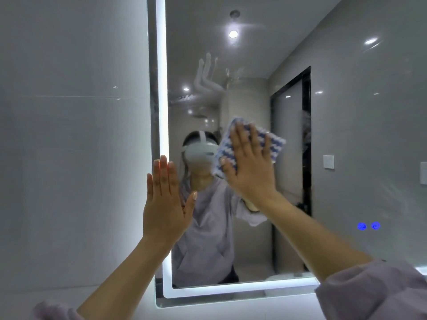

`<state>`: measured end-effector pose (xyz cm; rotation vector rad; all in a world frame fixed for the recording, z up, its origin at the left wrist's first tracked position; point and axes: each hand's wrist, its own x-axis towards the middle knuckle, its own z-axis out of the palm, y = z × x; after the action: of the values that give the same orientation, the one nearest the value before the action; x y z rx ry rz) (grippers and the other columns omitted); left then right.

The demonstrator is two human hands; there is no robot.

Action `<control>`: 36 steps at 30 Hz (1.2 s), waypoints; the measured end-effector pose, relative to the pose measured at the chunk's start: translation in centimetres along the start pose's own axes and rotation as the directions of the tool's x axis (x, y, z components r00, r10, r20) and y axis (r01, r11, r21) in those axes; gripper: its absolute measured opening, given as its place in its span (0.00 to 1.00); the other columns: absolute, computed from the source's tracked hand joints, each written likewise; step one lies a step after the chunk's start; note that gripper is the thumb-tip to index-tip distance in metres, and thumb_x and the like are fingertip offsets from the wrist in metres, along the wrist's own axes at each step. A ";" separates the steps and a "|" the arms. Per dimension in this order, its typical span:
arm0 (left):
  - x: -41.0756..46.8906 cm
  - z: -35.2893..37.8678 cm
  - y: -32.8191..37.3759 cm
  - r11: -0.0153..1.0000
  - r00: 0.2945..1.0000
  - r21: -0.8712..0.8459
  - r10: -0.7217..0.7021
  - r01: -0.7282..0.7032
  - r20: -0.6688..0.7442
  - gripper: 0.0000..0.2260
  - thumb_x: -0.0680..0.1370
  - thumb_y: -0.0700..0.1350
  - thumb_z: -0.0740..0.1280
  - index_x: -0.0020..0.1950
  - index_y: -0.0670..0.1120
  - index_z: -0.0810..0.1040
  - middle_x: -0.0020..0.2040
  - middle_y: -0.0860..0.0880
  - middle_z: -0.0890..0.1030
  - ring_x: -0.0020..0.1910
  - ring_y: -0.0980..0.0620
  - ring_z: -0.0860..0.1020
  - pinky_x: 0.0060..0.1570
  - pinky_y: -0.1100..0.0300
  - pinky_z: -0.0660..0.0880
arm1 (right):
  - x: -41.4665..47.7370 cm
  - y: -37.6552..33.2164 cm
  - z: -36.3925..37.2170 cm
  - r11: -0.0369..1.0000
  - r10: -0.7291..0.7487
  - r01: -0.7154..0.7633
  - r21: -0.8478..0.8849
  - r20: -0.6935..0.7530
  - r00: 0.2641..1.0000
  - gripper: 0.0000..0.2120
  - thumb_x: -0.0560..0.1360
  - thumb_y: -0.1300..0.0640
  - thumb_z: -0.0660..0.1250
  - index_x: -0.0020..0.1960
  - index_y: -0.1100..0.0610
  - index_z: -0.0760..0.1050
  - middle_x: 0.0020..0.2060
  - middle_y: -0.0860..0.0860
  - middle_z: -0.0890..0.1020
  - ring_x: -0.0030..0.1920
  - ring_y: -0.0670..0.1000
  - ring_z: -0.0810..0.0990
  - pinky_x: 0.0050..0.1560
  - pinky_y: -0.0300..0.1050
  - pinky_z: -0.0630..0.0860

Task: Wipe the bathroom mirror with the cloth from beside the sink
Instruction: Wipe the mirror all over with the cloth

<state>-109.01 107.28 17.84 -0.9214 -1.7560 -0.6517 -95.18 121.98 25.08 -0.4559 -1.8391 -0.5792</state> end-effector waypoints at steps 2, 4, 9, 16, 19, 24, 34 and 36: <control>0.1 0.1 0.0 1.000 1.000 0.004 0.004 -0.004 0.001 0.38 0.78 0.64 0.48 0.77 0.39 0.46 0.79 0.41 0.45 0.78 0.44 0.44 0.76 0.53 0.42 | -0.5 -2.3 0.7 0.996 -0.084 0.084 -0.027 0.017 0.996 0.33 0.80 0.40 0.47 0.78 0.56 0.44 0.78 0.52 0.45 0.78 0.55 0.44 0.75 0.55 0.34; 0.2 0.2 -0.1 1.000 1.000 0.012 0.002 -0.002 0.000 0.38 0.77 0.64 0.50 0.77 0.39 0.47 0.79 0.42 0.45 0.78 0.44 0.44 0.76 0.55 0.39 | -1.0 -3.5 1.0 0.992 -0.120 0.121 -0.036 0.028 0.992 0.32 0.80 0.40 0.48 0.79 0.56 0.47 0.78 0.51 0.47 0.78 0.54 0.44 0.75 0.55 0.34; 0.2 0.7 -0.4 0.998 1.000 0.068 0.005 -0.005 0.007 0.40 0.77 0.64 0.53 0.77 0.39 0.45 0.79 0.42 0.43 0.78 0.44 0.42 0.76 0.52 0.40 | -1.2 -2.9 0.8 0.982 -0.183 0.185 -0.039 0.041 0.982 0.32 0.81 0.40 0.49 0.78 0.55 0.50 0.78 0.51 0.51 0.78 0.54 0.46 0.76 0.56 0.40; 0.1 0.6 -0.6 0.998 1.000 0.061 0.012 -0.012 -0.007 0.39 0.77 0.64 0.51 0.77 0.39 0.44 0.79 0.42 0.43 0.78 0.44 0.43 0.76 0.50 0.47 | -4.0 3.4 0.7 0.980 -0.183 0.185 -0.079 0.032 0.983 0.31 0.81 0.39 0.48 0.78 0.55 0.53 0.78 0.52 0.55 0.78 0.55 0.50 0.76 0.56 0.46; 0.0 0.6 -0.6 0.998 1.000 0.066 0.012 -0.012 0.001 0.39 0.78 0.64 0.51 0.77 0.39 0.44 0.79 0.42 0.43 0.78 0.44 0.42 0.76 0.49 0.48 | -6.3 8.3 0.2 0.989 -0.105 0.109 -0.098 0.043 0.994 0.32 0.80 0.39 0.49 0.78 0.55 0.52 0.78 0.53 0.55 0.77 0.56 0.51 0.76 0.57 0.47; 0.1 0.6 -0.6 0.998 1.000 0.055 0.010 -0.011 0.010 0.39 0.78 0.63 0.51 0.77 0.39 0.44 0.79 0.42 0.42 0.78 0.44 0.42 0.76 0.50 0.46 | -10.3 15.1 -1.7 0.989 0.095 -0.083 -0.125 0.094 0.991 0.33 0.80 0.39 0.45 0.77 0.59 0.55 0.77 0.55 0.57 0.77 0.57 0.53 0.76 0.57 0.49; 0.1 0.6 -0.4 0.999 1.000 0.032 0.008 -0.008 -0.010 0.38 0.78 0.63 0.50 0.77 0.39 0.44 0.79 0.42 0.43 0.78 0.44 0.42 0.76 0.51 0.44 | -9.9 12.5 -0.8 0.974 0.220 -0.217 -0.066 0.050 0.974 0.33 0.79 0.41 0.45 0.78 0.60 0.52 0.77 0.56 0.54 0.77 0.57 0.49 0.76 0.56 0.42; 0.0 0.6 -0.4 1.000 1.000 0.029 0.006 -0.005 -0.010 0.38 0.78 0.63 0.51 0.77 0.39 0.44 0.79 0.42 0.43 0.78 0.44 0.42 0.76 0.50 0.45 | -9.1 11.0 -0.3 0.988 0.142 -0.138 -0.065 0.057 0.988 0.33 0.80 0.40 0.44 0.78 0.59 0.51 0.78 0.56 0.54 0.78 0.56 0.47 0.76 0.57 0.43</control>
<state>-109.64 107.56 17.65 -0.9014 -1.7492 -0.6248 -85.77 130.39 18.43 -0.6450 -1.8341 -0.5313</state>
